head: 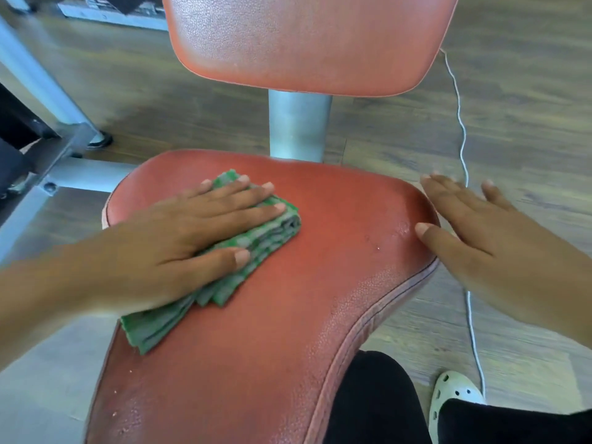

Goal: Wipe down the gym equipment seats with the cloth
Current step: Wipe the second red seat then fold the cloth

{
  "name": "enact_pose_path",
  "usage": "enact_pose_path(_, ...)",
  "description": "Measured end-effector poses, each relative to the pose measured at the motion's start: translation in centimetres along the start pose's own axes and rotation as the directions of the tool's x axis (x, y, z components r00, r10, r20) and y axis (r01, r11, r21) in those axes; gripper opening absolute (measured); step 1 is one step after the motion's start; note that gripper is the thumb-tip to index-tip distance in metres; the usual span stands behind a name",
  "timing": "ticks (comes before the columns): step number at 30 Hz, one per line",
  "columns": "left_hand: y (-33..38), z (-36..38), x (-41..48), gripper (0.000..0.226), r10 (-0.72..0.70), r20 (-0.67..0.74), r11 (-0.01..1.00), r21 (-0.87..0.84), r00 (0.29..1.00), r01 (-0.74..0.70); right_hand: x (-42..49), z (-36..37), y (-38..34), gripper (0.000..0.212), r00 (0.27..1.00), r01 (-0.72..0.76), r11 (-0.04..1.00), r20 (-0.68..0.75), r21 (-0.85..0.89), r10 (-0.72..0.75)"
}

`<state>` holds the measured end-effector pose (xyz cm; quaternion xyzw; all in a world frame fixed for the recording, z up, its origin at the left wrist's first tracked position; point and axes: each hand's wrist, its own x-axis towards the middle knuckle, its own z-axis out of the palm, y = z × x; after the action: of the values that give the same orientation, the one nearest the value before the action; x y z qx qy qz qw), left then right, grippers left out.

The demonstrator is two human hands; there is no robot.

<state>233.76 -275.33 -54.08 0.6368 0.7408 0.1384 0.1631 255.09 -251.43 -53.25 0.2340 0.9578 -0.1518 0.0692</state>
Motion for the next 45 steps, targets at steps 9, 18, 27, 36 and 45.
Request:
enact_pose_path(9, 0.9, 1.5, 7.0, 0.062, 0.002, 0.049, 0.991, 0.137, 0.999, -0.009, -1.5, 0.4, 1.9, 0.089, 0.996, 0.011, 1.000, 0.090, -0.026, -0.009)
enact_pose_path(18, 0.3, 1.1, 9.4, 0.061, -0.058, 0.065, 0.989, 0.139, 0.996, 0.049, -1.5, 0.9, 1.9, 0.081, 0.995, 0.030, 0.999, 0.098, -0.028, -0.027)
enact_pose_path(27, 2.5, 1.6, 7.1, 0.060, 0.103, 0.072, 0.986, 0.126, 0.992, -0.111, -0.5, 1.6, 1.3, 0.075, 0.998, 0.062, 0.996, 0.030, -0.071, -0.060)
enact_pose_path(36, 0.9, 1.4, 6.1, 0.063, -0.084, -0.040, 0.983, 0.163, 0.996, 0.090, 0.2, 2.4, -2.6, 0.073, 0.976, 0.183, 0.982, -0.113, -0.052, -0.188)
enact_pose_path(45, -5.4, -0.8, 0.8, 0.078, -0.411, -0.142, 0.908, 0.028, 0.901, 0.418, 3.2, 2.4, -8.7, 0.077, 0.954, 0.297, 0.955, -0.045, -0.004, -0.297)
